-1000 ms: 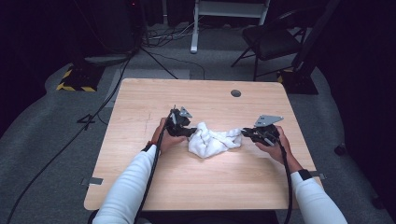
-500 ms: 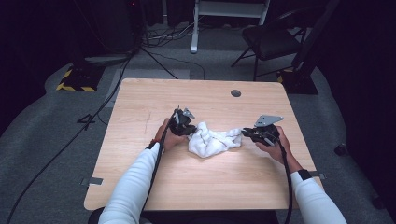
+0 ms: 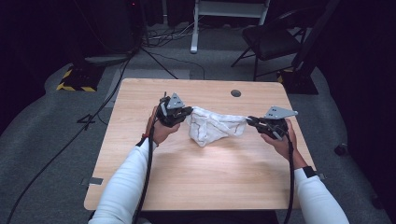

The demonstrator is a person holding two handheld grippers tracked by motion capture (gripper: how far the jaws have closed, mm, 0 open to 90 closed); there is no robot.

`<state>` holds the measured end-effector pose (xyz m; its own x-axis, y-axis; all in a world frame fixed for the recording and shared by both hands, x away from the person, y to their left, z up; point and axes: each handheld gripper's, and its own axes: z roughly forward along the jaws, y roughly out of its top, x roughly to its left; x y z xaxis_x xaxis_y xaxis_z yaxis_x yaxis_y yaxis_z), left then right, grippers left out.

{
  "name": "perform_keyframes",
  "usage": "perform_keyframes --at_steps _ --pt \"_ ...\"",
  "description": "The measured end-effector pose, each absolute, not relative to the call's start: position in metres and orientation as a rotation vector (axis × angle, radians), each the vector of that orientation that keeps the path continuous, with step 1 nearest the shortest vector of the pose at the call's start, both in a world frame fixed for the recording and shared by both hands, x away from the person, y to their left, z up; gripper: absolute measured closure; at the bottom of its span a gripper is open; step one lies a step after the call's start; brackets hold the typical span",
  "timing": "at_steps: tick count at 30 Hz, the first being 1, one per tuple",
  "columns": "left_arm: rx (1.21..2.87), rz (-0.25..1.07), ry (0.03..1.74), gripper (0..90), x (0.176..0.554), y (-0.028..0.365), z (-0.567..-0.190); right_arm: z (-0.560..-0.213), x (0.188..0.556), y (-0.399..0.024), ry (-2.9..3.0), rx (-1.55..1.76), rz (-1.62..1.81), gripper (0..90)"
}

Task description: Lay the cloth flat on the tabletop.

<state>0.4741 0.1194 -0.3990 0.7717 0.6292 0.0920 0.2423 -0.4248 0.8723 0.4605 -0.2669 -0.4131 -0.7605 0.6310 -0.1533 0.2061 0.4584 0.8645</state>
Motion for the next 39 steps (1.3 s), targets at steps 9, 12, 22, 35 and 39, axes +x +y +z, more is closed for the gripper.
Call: perform_keyframes --at_steps 9,12,22,35,39 --pt "1.955 0.552 0.568 86.3 0.453 0.128 -0.367 -0.384 0.452 -0.271 2.18 0.667 1.305 82.9" --pt "1.951 0.569 0.54 86.3 0.445 0.13 -0.36 -0.38 0.449 -0.272 2.162 0.662 1.316 82.9" --pt "1.944 0.595 0.509 86.3 0.434 0.133 -0.348 -0.365 0.442 -0.271 2.129 0.641 1.329 83.0" --pt "1.948 0.65 0.573 86.1 0.459 0.131 -0.355 -0.357 0.463 -0.258 2.09 0.696 1.265 83.0" --pt "1.945 0.661 0.604 86.0 0.472 0.129 -0.36 -0.362 0.478 -0.254 2.093 0.736 1.231 83.0"
